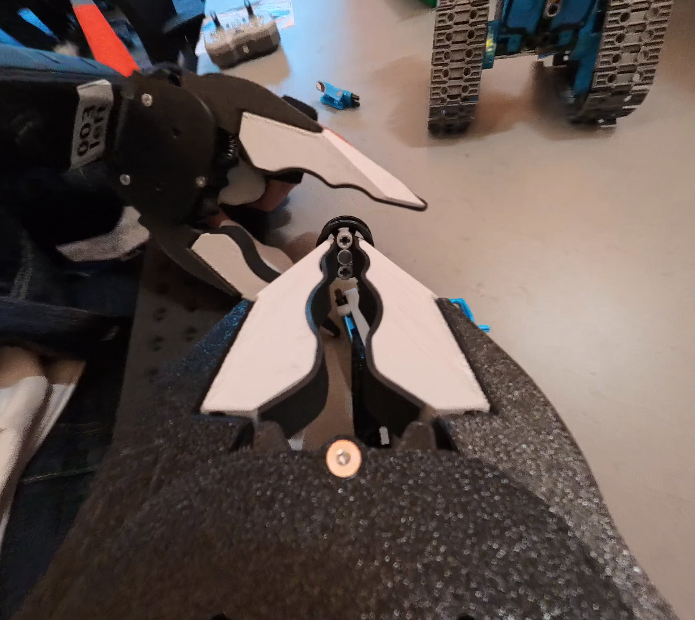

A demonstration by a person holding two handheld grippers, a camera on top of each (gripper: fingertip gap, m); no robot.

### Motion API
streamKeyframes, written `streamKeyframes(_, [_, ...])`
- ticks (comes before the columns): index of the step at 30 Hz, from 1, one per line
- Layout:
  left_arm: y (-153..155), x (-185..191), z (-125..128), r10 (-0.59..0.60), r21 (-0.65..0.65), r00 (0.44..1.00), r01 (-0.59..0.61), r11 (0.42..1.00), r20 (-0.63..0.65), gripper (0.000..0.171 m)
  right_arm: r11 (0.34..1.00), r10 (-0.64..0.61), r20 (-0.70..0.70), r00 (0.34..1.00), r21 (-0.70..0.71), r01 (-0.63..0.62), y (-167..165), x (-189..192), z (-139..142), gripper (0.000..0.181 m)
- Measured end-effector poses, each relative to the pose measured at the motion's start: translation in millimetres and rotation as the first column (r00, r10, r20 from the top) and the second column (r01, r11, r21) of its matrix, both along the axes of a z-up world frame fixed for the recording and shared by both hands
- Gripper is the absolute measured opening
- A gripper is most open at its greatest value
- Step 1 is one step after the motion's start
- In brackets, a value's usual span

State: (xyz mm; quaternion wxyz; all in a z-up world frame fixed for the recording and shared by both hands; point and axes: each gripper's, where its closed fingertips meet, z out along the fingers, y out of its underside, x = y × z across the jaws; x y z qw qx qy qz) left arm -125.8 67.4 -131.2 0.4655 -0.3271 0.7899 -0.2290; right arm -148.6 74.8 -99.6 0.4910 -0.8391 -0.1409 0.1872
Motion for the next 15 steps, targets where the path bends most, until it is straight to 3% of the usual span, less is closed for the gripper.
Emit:
streamKeyframes(2, [-3,3,-2,-0.016,0.058,1.0,0.016,0.998,0.005,0.081,1.0,0.017,0.072,0.997,0.004,-0.017,1,-7,-3,0.005])
streamKeyframes(6, [13,13,8,0.055,0.188,0.995,-0.069,0.98,0.079,0.034,0.999,-0.034,0.158,0.987,0.029,0.03,8,-7,-2,0.005])
streamKeyframes(8, [16,15,19,0.082,0.148,0.99,-0.099,0.984,0.115,0.033,0.997,-0.059,0.086,0.995,0.055,0.055,10,-7,8,0.005])
streamKeyframes(13, [8,6,24,0.027,0.162,0.988,-0.052,0.985,0.155,0.031,1.0,0.02,-0.068,0.997,0.018,-0.019,0,-15,10,0.005])
streamKeyframes(15, [5,4,24,0.009,0.163,0.987,-0.036,0.986,0.16,0.028,0.999,0.021,-0.057,0.998,0.031,-0.019,-4,-14,11,0.005])
